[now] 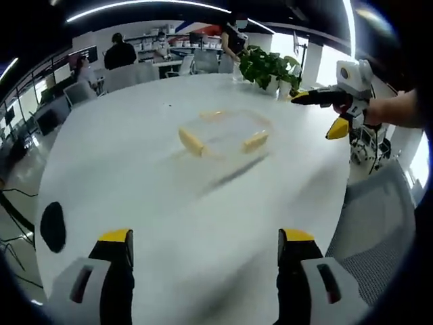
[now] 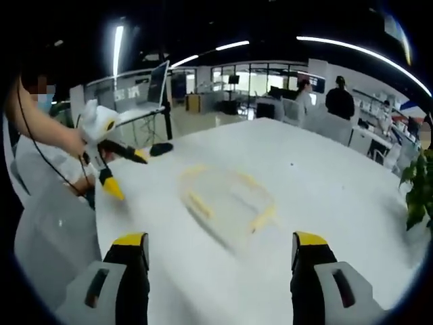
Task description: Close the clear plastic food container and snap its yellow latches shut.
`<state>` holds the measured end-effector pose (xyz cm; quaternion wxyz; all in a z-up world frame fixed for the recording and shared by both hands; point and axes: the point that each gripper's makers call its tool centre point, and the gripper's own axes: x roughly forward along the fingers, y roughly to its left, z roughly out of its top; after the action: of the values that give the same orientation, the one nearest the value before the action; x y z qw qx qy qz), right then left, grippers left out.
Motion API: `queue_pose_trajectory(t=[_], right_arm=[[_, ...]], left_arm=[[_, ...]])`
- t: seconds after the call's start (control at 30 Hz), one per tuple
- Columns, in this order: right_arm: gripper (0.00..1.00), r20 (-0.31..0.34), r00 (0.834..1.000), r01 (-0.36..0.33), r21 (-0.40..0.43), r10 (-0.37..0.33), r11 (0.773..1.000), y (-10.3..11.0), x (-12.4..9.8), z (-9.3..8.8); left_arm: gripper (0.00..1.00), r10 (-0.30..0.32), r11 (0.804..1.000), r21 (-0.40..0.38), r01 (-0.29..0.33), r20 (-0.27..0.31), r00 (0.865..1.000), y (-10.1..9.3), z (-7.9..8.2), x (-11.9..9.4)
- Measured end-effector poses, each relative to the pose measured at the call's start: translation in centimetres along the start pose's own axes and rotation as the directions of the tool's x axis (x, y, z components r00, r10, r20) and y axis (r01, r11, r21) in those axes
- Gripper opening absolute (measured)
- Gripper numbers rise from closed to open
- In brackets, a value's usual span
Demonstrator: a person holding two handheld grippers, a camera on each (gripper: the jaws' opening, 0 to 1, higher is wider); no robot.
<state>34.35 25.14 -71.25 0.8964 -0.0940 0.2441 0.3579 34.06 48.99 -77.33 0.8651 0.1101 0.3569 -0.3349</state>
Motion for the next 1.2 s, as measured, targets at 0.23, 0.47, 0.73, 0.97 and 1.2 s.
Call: queue_pose_trajectory(t=[0.23,0.47,0.73,0.97,1.2], right_arm=[[0.88,0.059,0.998,0.026,0.039,-0.028,0.999,0.7,-1.1,0.7],[0.88,0.103,0.993,0.048,0.098,-0.058,0.994,1.5,-2.1,0.5],[0.88,0.104,0.992,0.056,0.128,-0.07,0.99,2.2,-2.6,-0.6],[0.87,0.143,0.986,0.068,0.146,-0.089,0.987,2.8,-3.3,-0.5],[0.85,0.211,0.971,0.074,0.182,-0.113,0.98,3.8,-4.1,0.1]], left_arm=[[0.88,0.016,0.999,-0.041,-0.014,0.039,0.999,0.0,-0.5,-1.0],[0.88,0.031,0.998,-0.063,-0.025,0.09,0.995,-0.4,-0.8,-1.9],[0.86,0.024,0.996,-0.086,-0.015,0.109,0.994,-0.9,-1.8,-2.5],[0.86,0.019,0.997,-0.078,-0.005,0.18,0.984,-1.6,-1.3,-3.0],[0.86,0.02,0.997,-0.081,-0.001,0.227,0.974,-2.2,-1.0,-3.8]])
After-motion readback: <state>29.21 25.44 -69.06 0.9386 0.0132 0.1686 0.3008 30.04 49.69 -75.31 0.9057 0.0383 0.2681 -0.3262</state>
